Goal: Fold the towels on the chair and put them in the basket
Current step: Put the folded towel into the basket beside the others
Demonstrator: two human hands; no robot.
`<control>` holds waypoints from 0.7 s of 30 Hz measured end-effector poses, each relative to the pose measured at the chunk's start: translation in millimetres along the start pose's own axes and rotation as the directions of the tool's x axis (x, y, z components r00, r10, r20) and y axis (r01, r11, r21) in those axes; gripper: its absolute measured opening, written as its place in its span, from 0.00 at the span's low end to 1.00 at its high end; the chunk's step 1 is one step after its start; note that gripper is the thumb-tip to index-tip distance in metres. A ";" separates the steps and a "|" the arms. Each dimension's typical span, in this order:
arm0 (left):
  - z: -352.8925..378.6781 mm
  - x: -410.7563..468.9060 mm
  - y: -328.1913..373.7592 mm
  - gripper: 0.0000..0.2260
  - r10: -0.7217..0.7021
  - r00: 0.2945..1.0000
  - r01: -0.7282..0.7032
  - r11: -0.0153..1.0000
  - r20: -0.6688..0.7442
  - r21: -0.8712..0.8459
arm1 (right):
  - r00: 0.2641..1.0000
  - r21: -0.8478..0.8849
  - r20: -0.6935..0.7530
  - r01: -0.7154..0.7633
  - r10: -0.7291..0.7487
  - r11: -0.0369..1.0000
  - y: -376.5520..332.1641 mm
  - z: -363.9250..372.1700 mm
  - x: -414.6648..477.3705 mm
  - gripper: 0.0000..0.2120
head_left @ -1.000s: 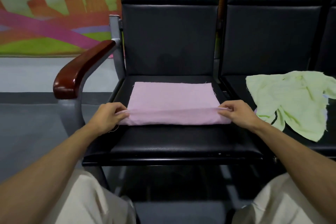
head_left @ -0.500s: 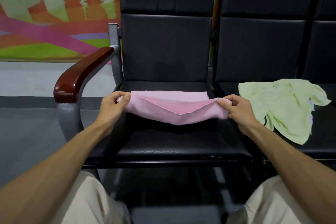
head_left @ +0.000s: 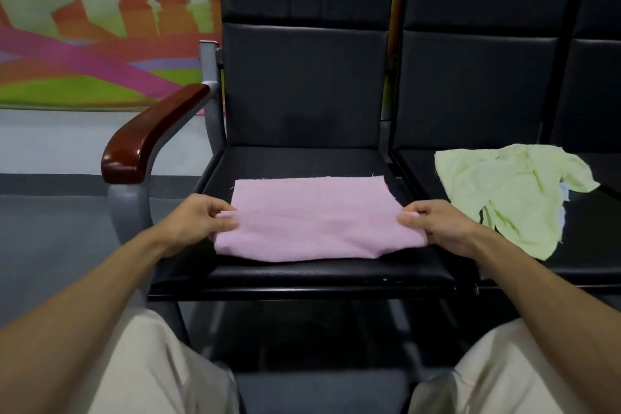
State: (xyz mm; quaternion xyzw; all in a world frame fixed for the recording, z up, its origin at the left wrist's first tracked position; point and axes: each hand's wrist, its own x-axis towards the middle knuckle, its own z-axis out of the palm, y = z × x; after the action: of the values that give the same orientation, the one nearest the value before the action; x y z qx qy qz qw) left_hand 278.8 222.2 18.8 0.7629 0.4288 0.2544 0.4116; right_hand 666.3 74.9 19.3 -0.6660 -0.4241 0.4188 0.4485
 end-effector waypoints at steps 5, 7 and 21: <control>-1.9 7.7 4.6 0.10 -0.150 0.987 0.156 0.883 0.049 -0.442 | 0.999 0.047 0.029 0.039 -0.040 0.998 -7.9 -0.6 1.4 0.03; 2.2 15.6 7.5 0.10 -0.181 0.982 0.143 0.900 -0.053 -0.411 | 0.994 0.071 -0.079 0.078 -0.073 0.994 -10.0 4.2 9.7 0.05; 30.2 106.4 4.0 0.08 -0.077 0.780 0.090 0.996 -0.621 -0.011 | 0.778 -0.241 -0.542 0.218 -0.318 0.946 -16.3 41.5 111.6 0.06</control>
State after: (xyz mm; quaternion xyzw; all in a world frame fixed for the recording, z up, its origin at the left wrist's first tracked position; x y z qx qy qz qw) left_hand 356.5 300.5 9.9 0.6209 0.5762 0.4684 0.2512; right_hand 656.6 193.8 4.7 -0.7282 -0.3930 0.0940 0.5536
